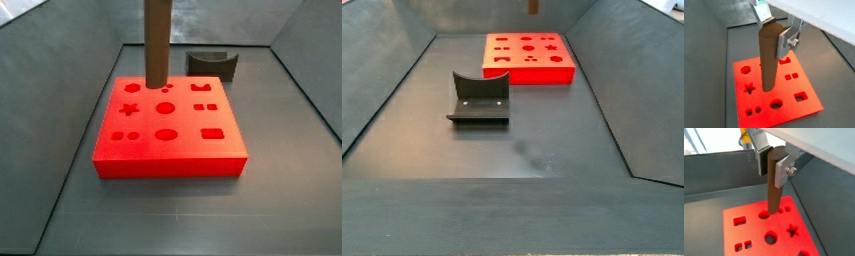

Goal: Pick up the oval object. Move up. Move to above the board. Insert the oval object.
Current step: Insert the oval object.

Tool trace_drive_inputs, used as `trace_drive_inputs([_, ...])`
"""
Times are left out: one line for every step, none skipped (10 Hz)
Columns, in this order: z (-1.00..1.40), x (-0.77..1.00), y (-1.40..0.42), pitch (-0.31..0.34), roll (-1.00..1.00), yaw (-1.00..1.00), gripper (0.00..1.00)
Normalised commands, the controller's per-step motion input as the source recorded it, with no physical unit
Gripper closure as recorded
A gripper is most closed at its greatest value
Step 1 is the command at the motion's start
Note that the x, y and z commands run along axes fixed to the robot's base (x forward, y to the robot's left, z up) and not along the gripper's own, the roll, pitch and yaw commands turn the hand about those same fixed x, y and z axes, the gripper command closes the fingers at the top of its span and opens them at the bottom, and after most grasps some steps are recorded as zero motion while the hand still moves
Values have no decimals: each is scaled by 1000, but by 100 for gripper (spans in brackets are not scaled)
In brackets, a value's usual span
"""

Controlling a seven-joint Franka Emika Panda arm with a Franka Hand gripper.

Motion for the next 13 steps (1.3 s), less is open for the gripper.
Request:
trace_drive_inputs([-354,0,0,-44,91,-1000,100])
trace_drive_inputs([-343,0,0,-36,87,-1000,100])
trace_drive_inputs([-323,0,0,-23,81,-1000,100])
trace_drive_inputs([-306,0,0,-14,79,-1000,100])
trace_drive_inputs([-140,0,-120,0,39,-960,100])
trace_drive_inputs([-80,66,-274,16,56,-754,100])
trace_drive_inputs([-37,417,-400,46,110,-366,100])
trace_drive_inputs([0,369,-266,104,126,-140,100])
trace_drive_inputs([-143,663,-203,0,57,-371,100])
trace_drive_inputs([-294,491,-163,-50,106,-560,100])
trace_drive_inputs([-320,517,-174,-41,123,-526,100])
trace_drive_inputs([-323,403,-271,0,150,-443,100])
trace_drive_inputs([-231,46,-237,0,129,-200,100])
